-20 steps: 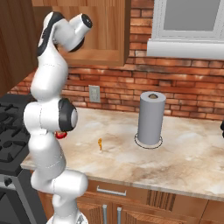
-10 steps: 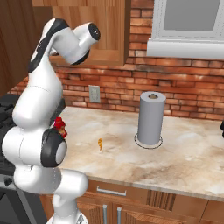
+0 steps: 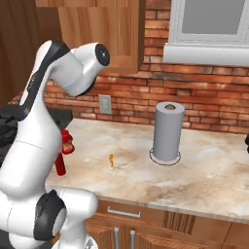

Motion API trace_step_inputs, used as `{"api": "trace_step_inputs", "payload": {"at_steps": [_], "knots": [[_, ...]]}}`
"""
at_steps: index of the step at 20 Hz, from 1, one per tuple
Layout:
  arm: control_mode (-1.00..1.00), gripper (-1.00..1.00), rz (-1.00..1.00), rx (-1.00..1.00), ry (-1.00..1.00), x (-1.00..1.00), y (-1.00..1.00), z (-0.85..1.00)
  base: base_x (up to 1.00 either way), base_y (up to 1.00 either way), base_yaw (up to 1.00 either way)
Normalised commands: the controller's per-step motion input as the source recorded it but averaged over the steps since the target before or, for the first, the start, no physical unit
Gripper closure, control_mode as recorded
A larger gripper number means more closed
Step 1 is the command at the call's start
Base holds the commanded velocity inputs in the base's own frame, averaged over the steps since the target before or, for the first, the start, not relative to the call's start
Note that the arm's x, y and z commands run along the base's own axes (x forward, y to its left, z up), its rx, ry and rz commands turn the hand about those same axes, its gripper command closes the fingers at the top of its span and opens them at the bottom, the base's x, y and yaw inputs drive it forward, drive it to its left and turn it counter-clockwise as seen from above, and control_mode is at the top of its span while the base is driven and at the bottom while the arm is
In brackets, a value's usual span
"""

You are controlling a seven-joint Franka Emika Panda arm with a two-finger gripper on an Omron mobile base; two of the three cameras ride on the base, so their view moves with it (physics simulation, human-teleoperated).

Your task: There are various items on the counter. Only move the condiments/shakers into the cabinet.

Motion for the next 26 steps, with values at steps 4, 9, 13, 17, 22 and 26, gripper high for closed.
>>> {"api": "trace_step_inputs", "payload": {"at_steps": [4,9,13,17,22,26], "knots": [[-1.00,-1.00,0.12,0.00,0.00,-0.79,-0.27,-0.38,0.00,0.00,0.00],[-1.00,-1.00,0.15,-0.01,0.01,-0.47,-0.21,-0.58,0.00,0.00,0.00],[-1.00,-1.00,0.17,0.00,0.00,-0.35,-0.18,-0.61,0.00,0.00,0.00],[-1.00,-1.00,0.18,0.00,0.01,-0.27,-0.13,-0.60,0.00,0.00,0.00],[-1.00,-1.00,0.17,0.00,0.04,-0.15,-0.03,-0.60,0.00,0.00,0.00],[-1.00,-1.00,0.15,0.00,0.05,-0.08,0.00,-0.55,0.00,0.00,0.00]]}}
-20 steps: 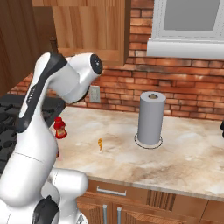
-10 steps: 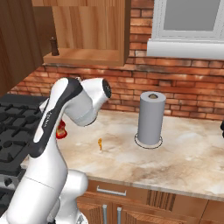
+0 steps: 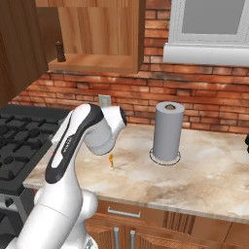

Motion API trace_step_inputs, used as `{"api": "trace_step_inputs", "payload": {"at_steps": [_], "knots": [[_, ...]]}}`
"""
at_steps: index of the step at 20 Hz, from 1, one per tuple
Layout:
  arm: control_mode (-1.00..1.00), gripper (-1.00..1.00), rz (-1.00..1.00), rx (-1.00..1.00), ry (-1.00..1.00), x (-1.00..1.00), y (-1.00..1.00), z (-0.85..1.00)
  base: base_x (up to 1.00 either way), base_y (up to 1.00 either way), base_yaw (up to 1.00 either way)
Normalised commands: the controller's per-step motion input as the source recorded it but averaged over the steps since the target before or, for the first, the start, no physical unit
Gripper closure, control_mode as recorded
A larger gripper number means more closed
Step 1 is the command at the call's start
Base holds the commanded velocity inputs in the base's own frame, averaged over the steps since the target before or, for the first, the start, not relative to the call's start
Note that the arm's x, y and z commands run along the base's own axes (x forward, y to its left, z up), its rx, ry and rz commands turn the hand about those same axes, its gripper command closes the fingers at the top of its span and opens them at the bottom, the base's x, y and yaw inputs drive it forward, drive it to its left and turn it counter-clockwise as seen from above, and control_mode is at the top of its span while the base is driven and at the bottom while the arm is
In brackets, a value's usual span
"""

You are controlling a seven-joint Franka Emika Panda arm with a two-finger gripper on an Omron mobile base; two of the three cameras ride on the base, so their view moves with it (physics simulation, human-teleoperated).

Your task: There are various items on the counter. Only move the condiments/shakers into the cabinet.

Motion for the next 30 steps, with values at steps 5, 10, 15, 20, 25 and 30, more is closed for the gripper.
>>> {"api": "trace_step_inputs", "payload": {"at_steps": [5,10,15,20,25,30], "knots": [[-1.00,-1.00,0.12,0.00,0.07,-0.01,0.00,-0.53,0.00,0.00,0.00],[-1.00,-1.00,0.07,0.00,0.07,0.00,0.00,-0.48,0.00,0.00,0.00],[-1.00,-1.00,0.02,0.00,0.08,0.00,0.00,-0.45,0.00,0.00,0.00],[-1.00,-1.00,0.00,0.00,0.09,0.00,0.00,-0.40,0.00,0.00,0.00],[-1.00,-1.00,0.00,0.00,0.10,0.11,0.03,-0.33,0.00,0.00,0.00],[-1.00,-1.00,0.00,0.00,0.09,0.26,0.01,-0.22,0.00,0.00,0.00]]}}
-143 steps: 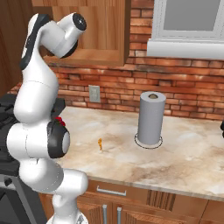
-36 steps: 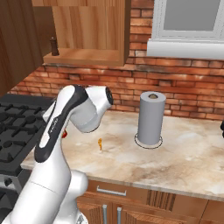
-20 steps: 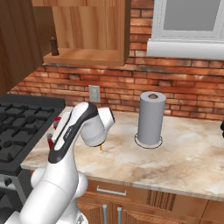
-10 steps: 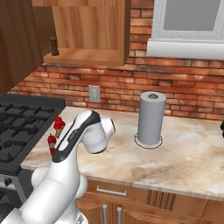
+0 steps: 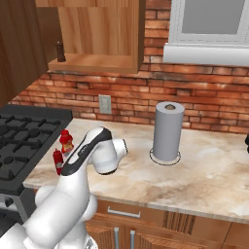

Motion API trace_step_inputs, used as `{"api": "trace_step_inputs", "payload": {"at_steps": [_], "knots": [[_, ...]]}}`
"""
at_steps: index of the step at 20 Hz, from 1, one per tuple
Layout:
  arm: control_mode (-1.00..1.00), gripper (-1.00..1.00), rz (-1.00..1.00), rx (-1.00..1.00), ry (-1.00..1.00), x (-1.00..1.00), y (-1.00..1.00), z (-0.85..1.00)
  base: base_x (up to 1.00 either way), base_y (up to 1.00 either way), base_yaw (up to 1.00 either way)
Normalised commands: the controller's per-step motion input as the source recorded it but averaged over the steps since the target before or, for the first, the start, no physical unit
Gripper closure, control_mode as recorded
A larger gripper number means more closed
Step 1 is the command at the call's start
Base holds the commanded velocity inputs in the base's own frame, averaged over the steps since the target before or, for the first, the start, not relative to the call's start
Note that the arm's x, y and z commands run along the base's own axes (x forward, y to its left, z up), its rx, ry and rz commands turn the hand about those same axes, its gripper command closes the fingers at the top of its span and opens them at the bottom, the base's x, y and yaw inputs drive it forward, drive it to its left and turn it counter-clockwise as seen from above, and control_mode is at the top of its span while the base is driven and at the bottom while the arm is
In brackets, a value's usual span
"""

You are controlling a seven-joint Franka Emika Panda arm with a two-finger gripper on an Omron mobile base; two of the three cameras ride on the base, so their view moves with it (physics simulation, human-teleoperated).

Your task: There are various items on the counter. Only move the condiments/shakers into the cabinet.

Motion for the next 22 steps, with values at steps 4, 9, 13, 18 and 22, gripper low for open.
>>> {"api": "trace_step_inputs", "payload": {"at_steps": [4,9,13,18,22], "knots": [[-1.00,-1.00,0.00,0.00,0.08,0.31,0.02,-0.18,0.00,0.00,0.00],[-1.00,-1.00,0.00,0.00,0.06,0.24,0.05,-0.15,0.00,0.00,0.00],[-1.00,-1.00,0.00,0.00,0.04,0.31,0.13,-0.13,0.00,0.00,0.00],[-1.00,-1.00,0.00,0.00,0.02,0.28,0.17,-0.13,0.00,0.00,0.00],[-1.00,-1.00,0.00,0.00,0.00,0.21,0.16,-0.15,0.00,0.00,0.00]]}}
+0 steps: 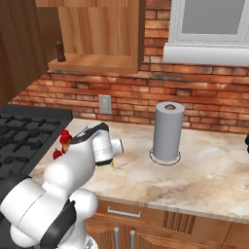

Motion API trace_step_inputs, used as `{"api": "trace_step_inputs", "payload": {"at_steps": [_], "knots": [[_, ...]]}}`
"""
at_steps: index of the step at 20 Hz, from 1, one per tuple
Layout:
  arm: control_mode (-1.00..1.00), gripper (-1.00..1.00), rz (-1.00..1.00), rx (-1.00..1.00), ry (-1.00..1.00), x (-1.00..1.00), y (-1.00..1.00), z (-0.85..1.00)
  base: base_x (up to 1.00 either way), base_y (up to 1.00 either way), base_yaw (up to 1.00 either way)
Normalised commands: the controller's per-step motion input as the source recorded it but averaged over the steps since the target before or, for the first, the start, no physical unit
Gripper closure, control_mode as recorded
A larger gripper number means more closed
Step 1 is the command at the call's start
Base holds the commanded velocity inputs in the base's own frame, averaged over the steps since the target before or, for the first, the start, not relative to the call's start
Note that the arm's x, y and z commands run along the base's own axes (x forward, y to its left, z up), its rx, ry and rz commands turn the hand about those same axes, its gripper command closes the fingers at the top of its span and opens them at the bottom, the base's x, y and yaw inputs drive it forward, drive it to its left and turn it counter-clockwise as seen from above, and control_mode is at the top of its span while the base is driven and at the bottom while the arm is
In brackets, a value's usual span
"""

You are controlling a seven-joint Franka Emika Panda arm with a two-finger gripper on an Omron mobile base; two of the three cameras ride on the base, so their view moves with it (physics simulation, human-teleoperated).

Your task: There are various items on the counter. Only move the condiments/shakers into the cabinet.

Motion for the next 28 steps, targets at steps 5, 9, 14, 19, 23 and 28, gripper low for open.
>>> {"api": "trace_step_inputs", "payload": {"at_steps": [5,9,14,19,23,28], "knots": [[-1.00,-1.00,0.00,0.00,0.00,0.25,0.09,-0.15,0.00,0.00,0.00],[-1.00,-1.00,0.00,0.00,0.00,0.28,0.05,-0.16,0.00,0.00,0.00],[-1.00,-1.00,0.00,0.00,0.00,0.13,0.05,-0.14,0.00,0.00,0.00],[-1.00,-1.00,0.00,0.00,0.00,0.02,0.05,-0.12,0.00,0.00,0.00],[-1.00,-1.00,0.00,0.00,0.00,0.00,0.04,-0.08,0.00,0.00,0.00],[-1.00,-1.00,0.00,0.00,-0.02,0.00,0.11,0.00,0.00,0.00,0.00]]}}
